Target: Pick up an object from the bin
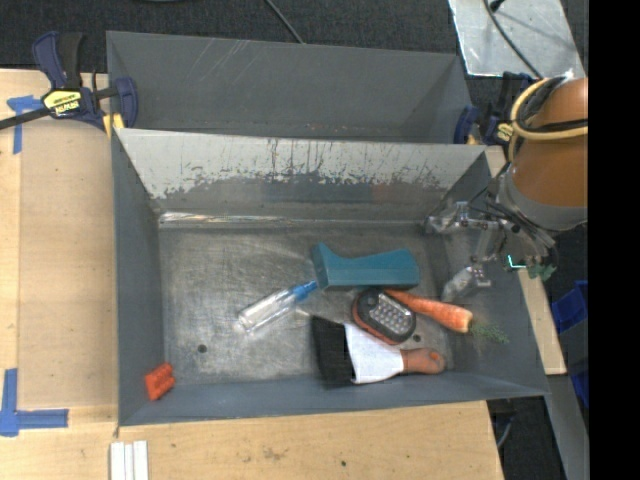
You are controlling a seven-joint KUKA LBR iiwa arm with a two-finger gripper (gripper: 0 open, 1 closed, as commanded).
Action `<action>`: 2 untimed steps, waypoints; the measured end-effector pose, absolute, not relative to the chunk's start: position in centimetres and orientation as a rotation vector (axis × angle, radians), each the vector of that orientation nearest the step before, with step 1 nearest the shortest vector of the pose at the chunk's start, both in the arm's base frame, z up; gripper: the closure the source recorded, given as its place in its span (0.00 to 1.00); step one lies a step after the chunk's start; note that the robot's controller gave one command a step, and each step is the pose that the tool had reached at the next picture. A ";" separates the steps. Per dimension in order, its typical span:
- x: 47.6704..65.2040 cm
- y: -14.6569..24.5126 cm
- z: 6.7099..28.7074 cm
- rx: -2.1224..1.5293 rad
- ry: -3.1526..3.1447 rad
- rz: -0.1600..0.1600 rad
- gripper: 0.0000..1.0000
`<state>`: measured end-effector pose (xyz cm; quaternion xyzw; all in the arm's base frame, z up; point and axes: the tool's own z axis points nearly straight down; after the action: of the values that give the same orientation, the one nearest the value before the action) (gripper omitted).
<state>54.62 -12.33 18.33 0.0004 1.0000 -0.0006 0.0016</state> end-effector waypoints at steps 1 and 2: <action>56.8 -11.4 14.4 0.006 3.129 -0.005 0.00; 55.9 -4.4 8.1 0.143 3.120 -0.009 1.00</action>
Offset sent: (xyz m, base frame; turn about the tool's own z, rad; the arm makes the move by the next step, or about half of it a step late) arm 0.0071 0.0836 -0.1096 0.0901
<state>55.91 -4.36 8.07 0.0457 0.9989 -0.0028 0.0091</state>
